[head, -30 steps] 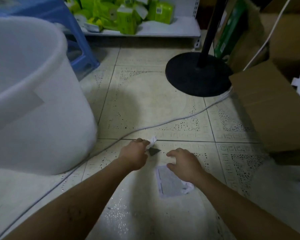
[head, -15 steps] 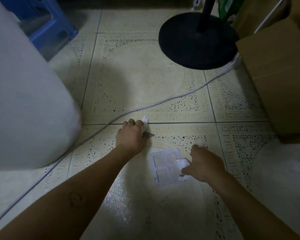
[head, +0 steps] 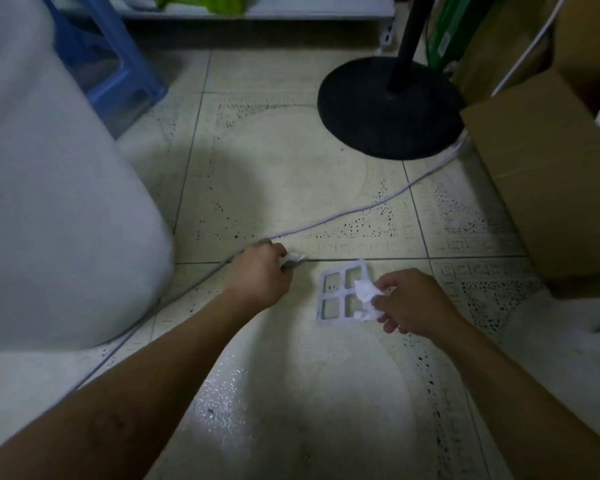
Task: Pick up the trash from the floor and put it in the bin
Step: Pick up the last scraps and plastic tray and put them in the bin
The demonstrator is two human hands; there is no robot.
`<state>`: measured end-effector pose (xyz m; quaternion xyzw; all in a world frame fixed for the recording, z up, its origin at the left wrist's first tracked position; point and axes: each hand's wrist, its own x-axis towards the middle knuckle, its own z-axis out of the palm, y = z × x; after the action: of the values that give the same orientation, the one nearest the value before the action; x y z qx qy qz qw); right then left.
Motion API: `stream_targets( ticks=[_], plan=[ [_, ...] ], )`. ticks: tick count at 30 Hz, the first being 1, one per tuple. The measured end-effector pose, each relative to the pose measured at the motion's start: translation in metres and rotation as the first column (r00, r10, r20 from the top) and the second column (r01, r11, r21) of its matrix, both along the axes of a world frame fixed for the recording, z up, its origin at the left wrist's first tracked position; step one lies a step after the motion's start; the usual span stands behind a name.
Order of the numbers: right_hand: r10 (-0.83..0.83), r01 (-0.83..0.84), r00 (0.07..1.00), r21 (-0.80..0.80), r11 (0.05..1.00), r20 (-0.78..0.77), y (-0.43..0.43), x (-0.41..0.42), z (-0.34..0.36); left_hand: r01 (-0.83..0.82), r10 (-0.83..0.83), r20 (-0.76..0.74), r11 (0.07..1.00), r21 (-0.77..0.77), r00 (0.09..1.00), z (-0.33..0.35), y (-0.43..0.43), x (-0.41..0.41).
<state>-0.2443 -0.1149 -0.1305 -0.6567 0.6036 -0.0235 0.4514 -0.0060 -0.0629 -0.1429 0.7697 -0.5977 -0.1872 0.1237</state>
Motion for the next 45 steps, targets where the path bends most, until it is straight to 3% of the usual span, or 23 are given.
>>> stream_targets(
  ticks=[3,8,13,18,26,32,40,42,45],
  plan=[
    [0.052,-0.053,0.996,0.006,0.999,0.073,-0.005,0.017,0.014,-0.013,0.011,-0.028,0.999,-0.052,1.000,0.030,-0.003,0.006],
    [0.122,-0.125,0.992,0.101,0.987,0.031,0.004,0.048,0.018,0.003,0.002,0.037,0.992,-0.130,0.999,0.067,0.010,0.015],
    [-0.053,-0.001,0.980,0.273,0.962,0.190,0.011,0.063,0.022,0.016,-0.006,0.076,0.992,-0.127,0.997,0.087,0.030,0.023],
    [0.084,-0.090,0.974,0.020,0.996,0.209,0.009,0.071,0.060,0.046,-0.031,0.085,0.983,-0.179,0.996,0.123,0.037,0.032],
    [0.194,-0.129,0.958,-0.285,0.950,0.211,-0.012,0.098,0.174,0.004,0.021,0.068,0.937,-0.349,0.997,0.225,0.032,0.063],
    [0.225,-0.115,0.930,-0.354,0.928,0.290,-0.015,0.155,0.261,-0.033,0.128,0.187,0.895,-0.444,0.974,0.297,0.046,0.124],
    [0.368,-0.175,0.823,-0.423,0.889,0.433,0.030,0.287,0.313,-0.309,0.403,0.116,0.830,-0.465,0.908,0.311,0.110,0.231],
    [0.376,-0.179,0.844,-0.460,0.869,0.382,0.045,0.320,0.308,-0.377,0.456,0.116,0.832,-0.406,0.882,0.300,0.123,0.251],
    [0.477,-0.369,0.874,-0.511,0.776,0.092,0.063,0.352,0.297,-0.417,0.473,0.163,0.862,-0.288,0.866,0.285,0.137,0.268]
  ],
)
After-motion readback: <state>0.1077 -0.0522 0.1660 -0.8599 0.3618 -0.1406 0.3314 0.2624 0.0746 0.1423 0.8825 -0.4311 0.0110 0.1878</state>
